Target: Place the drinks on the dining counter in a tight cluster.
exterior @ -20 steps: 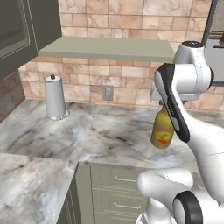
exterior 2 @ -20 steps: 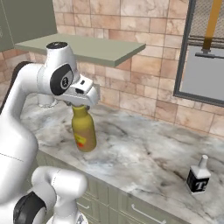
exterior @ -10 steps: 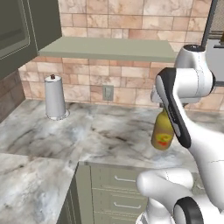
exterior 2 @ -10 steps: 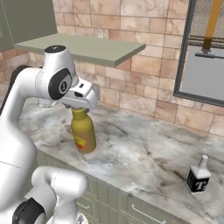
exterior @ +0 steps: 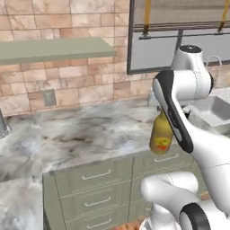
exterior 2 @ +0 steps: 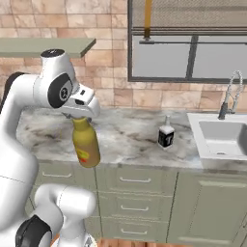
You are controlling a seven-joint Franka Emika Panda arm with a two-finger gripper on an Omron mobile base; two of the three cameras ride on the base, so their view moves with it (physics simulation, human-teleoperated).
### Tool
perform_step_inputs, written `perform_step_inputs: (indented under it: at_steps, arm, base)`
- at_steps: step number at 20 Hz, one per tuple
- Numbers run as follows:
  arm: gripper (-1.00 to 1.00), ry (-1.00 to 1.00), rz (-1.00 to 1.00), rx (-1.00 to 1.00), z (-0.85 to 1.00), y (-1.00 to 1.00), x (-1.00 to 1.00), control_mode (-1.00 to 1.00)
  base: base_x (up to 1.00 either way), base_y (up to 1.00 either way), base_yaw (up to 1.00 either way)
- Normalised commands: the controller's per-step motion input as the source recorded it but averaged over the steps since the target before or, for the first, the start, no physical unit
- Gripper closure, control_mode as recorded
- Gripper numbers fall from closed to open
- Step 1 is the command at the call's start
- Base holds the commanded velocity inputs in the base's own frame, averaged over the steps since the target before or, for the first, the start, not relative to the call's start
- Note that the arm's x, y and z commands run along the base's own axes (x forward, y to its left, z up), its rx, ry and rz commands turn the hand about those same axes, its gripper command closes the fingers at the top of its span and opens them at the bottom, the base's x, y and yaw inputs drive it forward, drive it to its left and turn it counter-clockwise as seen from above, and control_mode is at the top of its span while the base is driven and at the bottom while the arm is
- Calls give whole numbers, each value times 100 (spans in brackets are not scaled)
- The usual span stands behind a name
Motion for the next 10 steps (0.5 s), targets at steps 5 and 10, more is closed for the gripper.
perform_step_inputs:
  at_steps: [5, 10]
  arm:
    - [100, 0, 0, 0, 0, 0, 0, 100]
    - [100, 0, 0, 0, 0, 0, 0, 100]
  base:
    - [-33, 3, -85]
    - [-2, -11, -86]
